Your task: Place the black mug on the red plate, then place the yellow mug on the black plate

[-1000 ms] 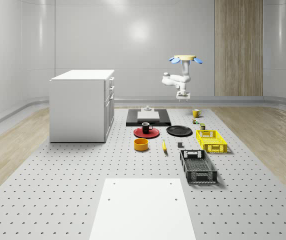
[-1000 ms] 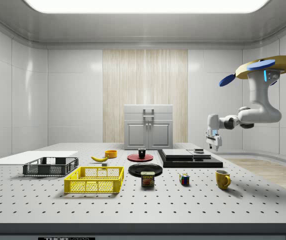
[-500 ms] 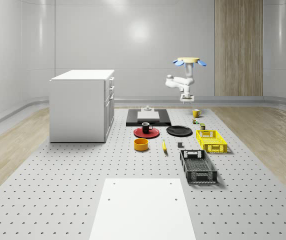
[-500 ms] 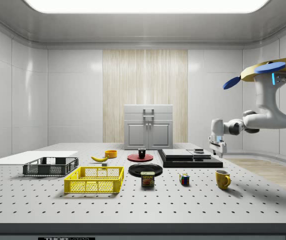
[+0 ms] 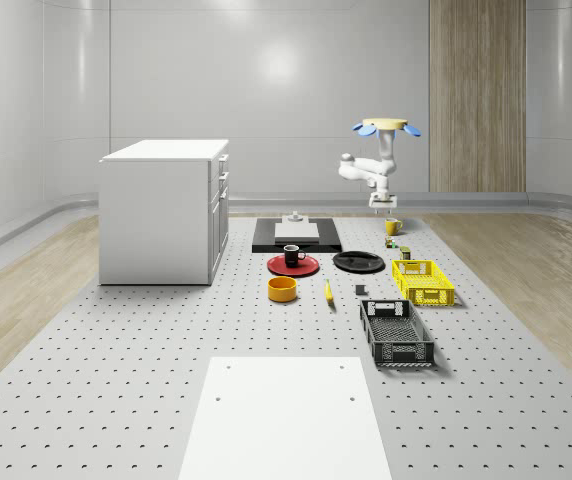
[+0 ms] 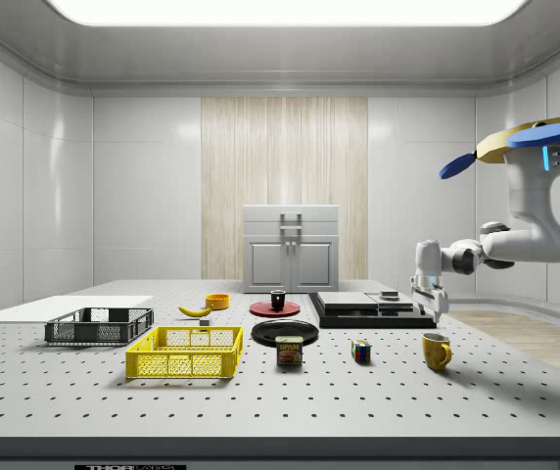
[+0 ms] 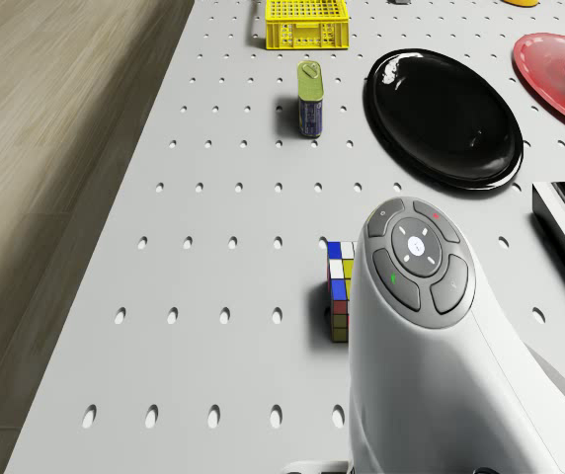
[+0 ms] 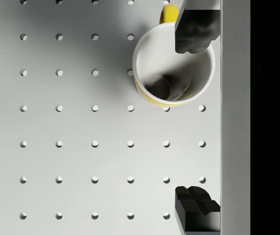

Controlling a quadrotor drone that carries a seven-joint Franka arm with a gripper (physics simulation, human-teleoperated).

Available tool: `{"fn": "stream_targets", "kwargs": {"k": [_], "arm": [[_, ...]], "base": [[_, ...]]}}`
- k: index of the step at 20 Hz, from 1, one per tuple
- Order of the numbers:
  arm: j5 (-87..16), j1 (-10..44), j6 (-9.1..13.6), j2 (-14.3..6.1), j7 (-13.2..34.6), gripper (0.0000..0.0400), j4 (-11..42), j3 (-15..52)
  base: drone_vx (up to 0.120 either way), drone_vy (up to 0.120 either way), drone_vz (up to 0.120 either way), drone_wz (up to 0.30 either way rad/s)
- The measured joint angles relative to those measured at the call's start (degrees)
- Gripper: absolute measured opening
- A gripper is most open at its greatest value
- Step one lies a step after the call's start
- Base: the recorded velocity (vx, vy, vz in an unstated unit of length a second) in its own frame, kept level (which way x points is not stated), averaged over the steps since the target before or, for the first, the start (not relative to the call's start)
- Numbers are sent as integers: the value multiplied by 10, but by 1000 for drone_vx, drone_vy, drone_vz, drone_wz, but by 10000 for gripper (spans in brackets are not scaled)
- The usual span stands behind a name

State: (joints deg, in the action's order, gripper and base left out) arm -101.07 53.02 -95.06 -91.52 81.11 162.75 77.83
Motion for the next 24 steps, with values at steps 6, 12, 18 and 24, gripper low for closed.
{"fn": "stream_targets", "kwargs": {"k": [6,12,18,24], "arm": [[0,0,0,0,0,400,0,0],[0,0,0,0,0,400,0,0],[0,0,0,0,0,400,0,0],[-25,9,-10,0,2,400,-9,-27]], "base": [[0,7,-120,0],[0,27,0,0],[0,0,0,0],[0,0,0,0]]}}
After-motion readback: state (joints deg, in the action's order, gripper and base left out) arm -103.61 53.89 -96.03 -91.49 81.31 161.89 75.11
